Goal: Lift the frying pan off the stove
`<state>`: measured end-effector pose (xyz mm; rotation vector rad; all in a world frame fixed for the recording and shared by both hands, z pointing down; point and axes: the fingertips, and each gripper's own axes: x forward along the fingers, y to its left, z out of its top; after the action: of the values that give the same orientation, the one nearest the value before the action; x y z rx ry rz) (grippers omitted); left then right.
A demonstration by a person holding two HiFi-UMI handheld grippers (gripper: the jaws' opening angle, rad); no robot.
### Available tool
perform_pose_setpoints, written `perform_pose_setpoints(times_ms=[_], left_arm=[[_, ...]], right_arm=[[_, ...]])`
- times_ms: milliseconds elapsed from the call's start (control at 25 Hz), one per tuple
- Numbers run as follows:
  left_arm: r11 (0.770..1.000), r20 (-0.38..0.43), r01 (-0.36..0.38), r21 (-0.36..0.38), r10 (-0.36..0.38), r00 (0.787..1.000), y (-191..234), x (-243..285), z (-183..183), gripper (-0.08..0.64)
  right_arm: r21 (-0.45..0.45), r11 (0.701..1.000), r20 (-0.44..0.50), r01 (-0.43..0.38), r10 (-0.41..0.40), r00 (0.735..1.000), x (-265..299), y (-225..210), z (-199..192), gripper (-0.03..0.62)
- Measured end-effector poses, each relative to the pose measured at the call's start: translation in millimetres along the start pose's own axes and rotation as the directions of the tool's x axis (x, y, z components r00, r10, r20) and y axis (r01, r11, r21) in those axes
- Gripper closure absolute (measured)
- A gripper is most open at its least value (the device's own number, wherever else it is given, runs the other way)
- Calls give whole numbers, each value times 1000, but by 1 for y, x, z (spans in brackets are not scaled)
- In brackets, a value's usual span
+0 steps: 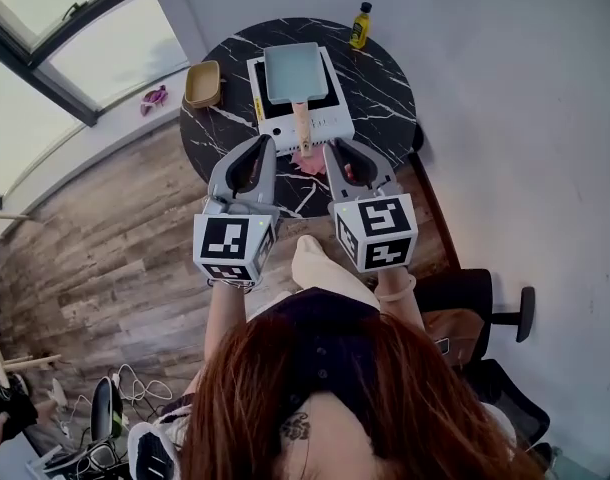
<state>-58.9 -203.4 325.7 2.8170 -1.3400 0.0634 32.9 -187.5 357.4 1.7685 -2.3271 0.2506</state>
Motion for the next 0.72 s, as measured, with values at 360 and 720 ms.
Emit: perform_pose_setpoints(times_ms=[360,720], left_arm=[[1000,-22,-2,-6,2,1000,9,38,-5,548],[1000,-51,-22,-15,21,999,19,65,-15,548]], right_arm=[[22,999,-49,-33,34,998,35,-21,-8,517],[40,997,-98,-70,74,992,68,-36,-21,498]])
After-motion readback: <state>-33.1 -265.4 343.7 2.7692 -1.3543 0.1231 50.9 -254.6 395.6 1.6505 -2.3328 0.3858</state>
